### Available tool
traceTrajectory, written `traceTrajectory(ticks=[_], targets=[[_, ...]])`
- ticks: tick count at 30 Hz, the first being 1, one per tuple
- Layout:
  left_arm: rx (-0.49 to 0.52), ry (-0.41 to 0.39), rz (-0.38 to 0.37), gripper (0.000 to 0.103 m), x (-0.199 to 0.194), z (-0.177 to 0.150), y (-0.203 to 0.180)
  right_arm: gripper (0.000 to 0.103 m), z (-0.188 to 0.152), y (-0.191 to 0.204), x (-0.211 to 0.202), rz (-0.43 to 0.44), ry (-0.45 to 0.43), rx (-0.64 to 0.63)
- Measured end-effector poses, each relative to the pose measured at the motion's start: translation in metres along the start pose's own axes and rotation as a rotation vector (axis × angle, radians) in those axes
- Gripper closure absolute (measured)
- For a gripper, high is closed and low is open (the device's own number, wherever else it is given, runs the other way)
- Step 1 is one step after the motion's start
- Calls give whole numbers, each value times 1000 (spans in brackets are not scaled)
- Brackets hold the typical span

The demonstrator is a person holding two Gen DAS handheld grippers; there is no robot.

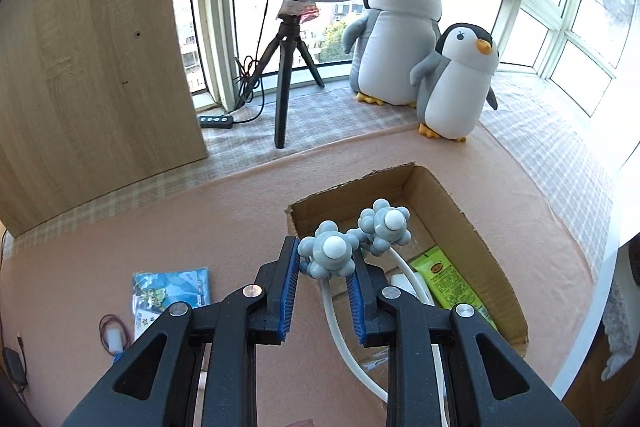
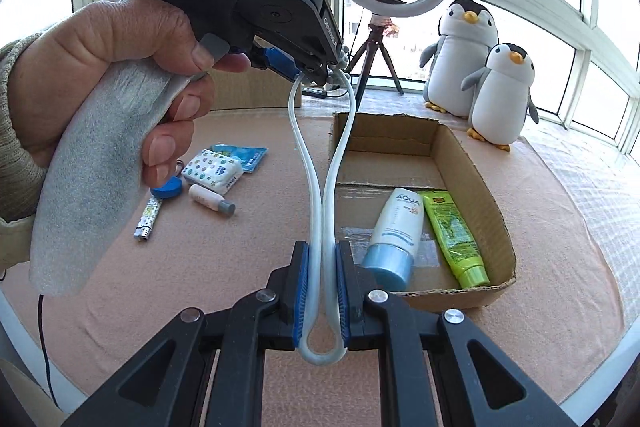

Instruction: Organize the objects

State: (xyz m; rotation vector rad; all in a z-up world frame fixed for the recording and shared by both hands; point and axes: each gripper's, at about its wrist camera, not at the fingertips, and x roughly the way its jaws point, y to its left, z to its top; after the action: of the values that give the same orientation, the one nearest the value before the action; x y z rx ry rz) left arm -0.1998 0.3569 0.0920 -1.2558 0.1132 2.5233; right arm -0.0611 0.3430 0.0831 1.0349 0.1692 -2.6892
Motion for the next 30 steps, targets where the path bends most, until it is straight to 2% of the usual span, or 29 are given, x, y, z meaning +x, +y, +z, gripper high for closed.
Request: traceTrajectory(ticks=[5, 12, 13, 14, 15, 16, 18, 21, 27, 30], targets=[[24, 17, -18, 79, 24, 10, -21, 91, -1, -28, 9, -33, 9, 33], [19, 28, -19, 78, 46, 25, -20, 91, 7, -47, 27, -42, 21, 27], [15, 32, -19, 75, 50, 26, -19, 91, 8, -48, 29, -44, 23, 23], [15, 41, -17, 64, 55, 28, -19, 91, 9, -49, 31, -48, 23, 19], [17, 55, -11, 22, 61, 27, -18, 91, 10, -50, 35, -63, 25, 13], [8, 67, -15, 2, 64, 26, -14, 90, 10, -51, 40, -93, 41, 9], [-2, 57, -8, 1, 63, 22, -5, 89, 10, -55, 48, -109, 78, 9], [4, 59, 18, 1, 60, 15, 8, 80, 9, -61, 41, -131, 52, 39], [-45, 58, 43, 1, 42, 5, 47, 78, 12, -60, 33, -121, 37, 61], [-63, 49, 58, 1, 27, -4, 68, 72, 15, -52, 30, -110, 28, 52]])
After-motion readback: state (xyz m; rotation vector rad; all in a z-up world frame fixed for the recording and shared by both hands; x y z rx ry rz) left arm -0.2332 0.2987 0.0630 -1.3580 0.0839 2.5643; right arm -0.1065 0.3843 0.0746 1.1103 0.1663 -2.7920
